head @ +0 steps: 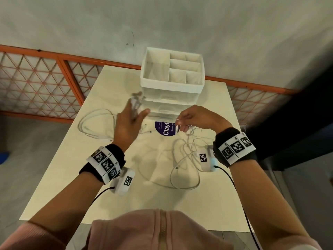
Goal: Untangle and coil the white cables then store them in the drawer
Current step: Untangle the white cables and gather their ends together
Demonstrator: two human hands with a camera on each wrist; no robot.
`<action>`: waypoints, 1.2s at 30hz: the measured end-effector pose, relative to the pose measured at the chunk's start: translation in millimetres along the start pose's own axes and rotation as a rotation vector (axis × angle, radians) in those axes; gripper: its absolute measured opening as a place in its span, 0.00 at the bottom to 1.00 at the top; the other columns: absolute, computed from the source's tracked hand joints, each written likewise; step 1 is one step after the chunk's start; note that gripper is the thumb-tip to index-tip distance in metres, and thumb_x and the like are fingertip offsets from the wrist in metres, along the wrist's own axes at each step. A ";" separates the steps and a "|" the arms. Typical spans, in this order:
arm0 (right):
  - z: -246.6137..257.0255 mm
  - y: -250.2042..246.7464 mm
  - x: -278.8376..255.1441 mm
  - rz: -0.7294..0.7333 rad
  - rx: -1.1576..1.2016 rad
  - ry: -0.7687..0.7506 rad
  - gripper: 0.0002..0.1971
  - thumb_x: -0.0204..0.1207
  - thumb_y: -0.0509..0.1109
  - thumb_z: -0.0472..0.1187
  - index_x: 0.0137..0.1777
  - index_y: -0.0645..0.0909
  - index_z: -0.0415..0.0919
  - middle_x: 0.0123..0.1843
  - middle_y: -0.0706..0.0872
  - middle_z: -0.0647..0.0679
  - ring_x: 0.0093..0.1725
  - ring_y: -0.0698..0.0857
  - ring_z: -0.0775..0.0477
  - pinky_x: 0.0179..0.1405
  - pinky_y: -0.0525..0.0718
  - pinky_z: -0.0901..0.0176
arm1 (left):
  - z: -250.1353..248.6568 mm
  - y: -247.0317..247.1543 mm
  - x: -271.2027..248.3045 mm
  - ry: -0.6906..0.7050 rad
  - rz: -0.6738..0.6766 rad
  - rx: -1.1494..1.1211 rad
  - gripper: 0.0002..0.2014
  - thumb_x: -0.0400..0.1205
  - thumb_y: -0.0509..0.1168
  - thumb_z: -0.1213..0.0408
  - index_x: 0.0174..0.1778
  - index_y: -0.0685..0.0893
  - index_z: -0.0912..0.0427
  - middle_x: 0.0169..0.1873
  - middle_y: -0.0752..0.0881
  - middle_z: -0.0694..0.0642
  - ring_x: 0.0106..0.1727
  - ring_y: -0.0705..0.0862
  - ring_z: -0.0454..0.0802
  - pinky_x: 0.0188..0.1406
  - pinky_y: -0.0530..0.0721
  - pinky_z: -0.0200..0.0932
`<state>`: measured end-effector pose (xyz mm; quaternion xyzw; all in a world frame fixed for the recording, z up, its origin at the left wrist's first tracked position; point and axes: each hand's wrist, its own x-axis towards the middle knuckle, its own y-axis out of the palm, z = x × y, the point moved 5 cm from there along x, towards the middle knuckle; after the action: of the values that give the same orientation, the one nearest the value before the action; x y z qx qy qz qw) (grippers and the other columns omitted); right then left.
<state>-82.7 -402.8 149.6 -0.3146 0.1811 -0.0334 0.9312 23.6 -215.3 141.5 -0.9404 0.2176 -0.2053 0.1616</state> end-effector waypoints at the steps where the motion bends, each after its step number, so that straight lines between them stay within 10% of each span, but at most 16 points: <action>1: 12.0 4.5 1.2 0.041 -0.001 -0.024 0.12 0.77 0.71 0.41 0.51 0.85 0.31 0.38 0.90 0.43 0.38 0.89 0.48 0.43 0.83 0.63 | -7.1 12.0 -0.5 0.055 0.129 -0.010 0.22 0.80 0.67 0.59 0.71 0.74 0.54 0.43 0.85 0.42 0.36 0.83 0.42 0.36 0.75 0.19; 6: 35.0 11.3 3.1 0.085 0.055 -0.093 0.04 0.77 0.71 0.41 0.48 0.84 0.43 0.44 0.90 0.45 0.44 0.87 0.54 0.46 0.80 0.61 | -8.0 32.5 0.4 0.075 0.303 0.020 0.09 0.83 0.63 0.59 0.41 0.81 0.59 0.24 0.79 0.49 0.27 0.76 0.41 0.30 0.69 0.35; 9: 13.7 14.9 5.7 0.083 0.081 -0.092 0.05 0.75 0.72 0.36 0.50 0.85 0.41 0.46 0.88 0.42 0.45 0.84 0.54 0.47 0.80 0.65 | -15.0 20.0 2.5 0.131 0.171 0.088 0.11 0.83 0.63 0.58 0.49 0.83 0.64 0.26 0.82 0.59 0.27 0.77 0.51 0.28 0.72 0.25; 16: -23.1 13.8 12.9 -0.142 -0.046 -0.018 0.07 0.71 0.77 0.43 0.45 0.82 0.46 0.52 0.81 0.44 0.40 0.79 0.57 0.40 0.77 0.70 | -22.0 3.6 5.3 0.177 -0.025 0.086 0.14 0.84 0.61 0.57 0.56 0.82 0.65 0.21 0.78 0.55 0.23 0.76 0.53 0.28 0.74 0.47; 20: -30.6 0.6 2.1 -0.328 0.180 -0.070 0.21 0.72 0.76 0.44 0.65 0.78 0.51 0.55 0.72 0.49 0.44 0.80 0.55 0.41 0.84 0.69 | -7.8 -16.0 15.7 0.075 -0.164 0.084 0.16 0.85 0.59 0.57 0.50 0.81 0.68 0.25 0.79 0.55 0.24 0.76 0.51 0.27 0.68 0.39; 23: -44.0 1.1 1.3 -0.275 0.175 -0.027 0.13 0.76 0.72 0.40 0.60 0.83 0.41 0.46 0.79 0.44 0.36 0.78 0.51 0.28 0.81 0.69 | 1.6 -27.3 20.6 -0.005 -0.210 0.052 0.17 0.85 0.58 0.57 0.49 0.80 0.71 0.24 0.75 0.52 0.23 0.73 0.41 0.24 0.63 0.34; 28: -75.9 11.8 -2.5 -0.318 0.078 0.160 0.10 0.79 0.67 0.41 0.50 0.87 0.37 0.33 0.80 0.47 0.30 0.76 0.51 0.21 0.74 0.72 | 5.7 -37.3 25.1 -0.020 -0.267 0.056 0.17 0.86 0.57 0.58 0.50 0.79 0.72 0.32 0.79 0.56 0.31 0.75 0.51 0.29 0.64 0.34; 32: -130.3 12.1 -14.1 -0.333 0.005 0.587 0.08 0.78 0.66 0.35 0.44 0.87 0.33 0.33 0.84 0.43 0.30 0.82 0.46 0.32 0.85 0.58 | 8.9 -44.5 21.9 -0.020 -0.297 0.047 0.16 0.86 0.56 0.59 0.48 0.78 0.71 0.30 0.78 0.54 0.28 0.73 0.49 0.28 0.63 0.35; 36: -130.5 12.2 -14.4 -0.257 -0.315 0.748 0.29 0.72 0.74 0.36 0.73 0.71 0.37 0.72 0.73 0.34 0.63 0.82 0.31 0.63 0.82 0.36 | 3.5 -39.6 20.8 -0.003 -0.202 0.012 0.11 0.86 0.57 0.59 0.44 0.78 0.63 0.26 0.75 0.51 0.24 0.75 0.38 0.23 0.69 0.28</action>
<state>-143.6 -465.4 50.8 -0.4395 0.4685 -0.2328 0.7302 55.8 -190.7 160.5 -0.9569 0.1201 -0.2205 0.1460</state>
